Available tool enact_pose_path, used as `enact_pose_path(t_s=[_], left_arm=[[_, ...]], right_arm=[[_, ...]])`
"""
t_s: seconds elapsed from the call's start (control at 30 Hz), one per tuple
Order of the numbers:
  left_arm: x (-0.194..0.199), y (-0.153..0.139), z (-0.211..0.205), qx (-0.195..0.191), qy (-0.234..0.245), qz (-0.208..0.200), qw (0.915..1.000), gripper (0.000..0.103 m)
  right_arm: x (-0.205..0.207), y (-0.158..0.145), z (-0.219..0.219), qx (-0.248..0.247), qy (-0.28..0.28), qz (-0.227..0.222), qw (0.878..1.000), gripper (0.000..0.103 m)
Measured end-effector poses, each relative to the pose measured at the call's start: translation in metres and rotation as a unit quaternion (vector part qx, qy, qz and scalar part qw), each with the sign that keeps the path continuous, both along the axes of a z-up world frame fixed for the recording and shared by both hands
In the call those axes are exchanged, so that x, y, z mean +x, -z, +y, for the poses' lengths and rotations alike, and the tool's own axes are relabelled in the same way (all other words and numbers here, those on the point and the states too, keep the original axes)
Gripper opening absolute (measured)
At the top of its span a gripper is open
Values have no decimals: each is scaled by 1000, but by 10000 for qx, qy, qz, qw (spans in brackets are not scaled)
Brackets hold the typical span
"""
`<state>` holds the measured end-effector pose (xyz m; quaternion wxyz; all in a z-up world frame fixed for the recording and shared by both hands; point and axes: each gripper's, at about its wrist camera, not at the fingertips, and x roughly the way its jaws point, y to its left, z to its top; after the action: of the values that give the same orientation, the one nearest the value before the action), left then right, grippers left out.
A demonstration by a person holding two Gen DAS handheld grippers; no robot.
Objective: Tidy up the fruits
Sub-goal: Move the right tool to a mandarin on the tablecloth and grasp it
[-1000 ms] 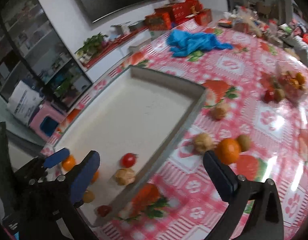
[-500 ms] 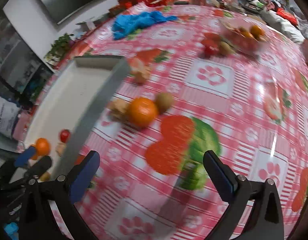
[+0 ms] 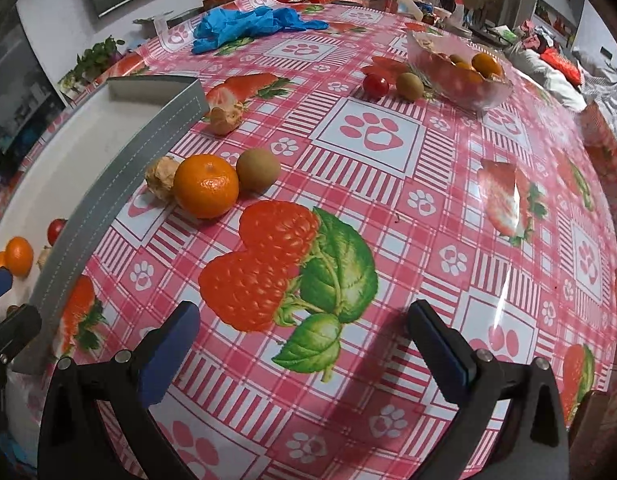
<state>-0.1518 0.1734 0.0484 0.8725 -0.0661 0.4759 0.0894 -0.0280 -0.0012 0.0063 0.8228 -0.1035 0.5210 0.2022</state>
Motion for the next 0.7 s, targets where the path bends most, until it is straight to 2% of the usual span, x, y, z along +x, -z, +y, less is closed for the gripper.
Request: enact_pose_path(t_s=[0.13,0.3,0.5,0.57,0.7], left_arm=[[-1,1,-3,-29,53,7,10000,74],[0,1,-8,-94,118,-14,9999,74],[5,4,-23,-132,289,24,9995,74],[4,8,-30,-102,385,66,9992,74],[1,10,-41,241,465,75,9986,74]], right_arm=[[2,0,2,-41,-9,-57,10000,103],[10,-2,-7,211,147,6,9997,103],[17,1,-7,40,212,-88,9997,103],[15,2,-4,-52,178,-171,9997,103],[16,2,-4,-20,181,-181,9997,103]])
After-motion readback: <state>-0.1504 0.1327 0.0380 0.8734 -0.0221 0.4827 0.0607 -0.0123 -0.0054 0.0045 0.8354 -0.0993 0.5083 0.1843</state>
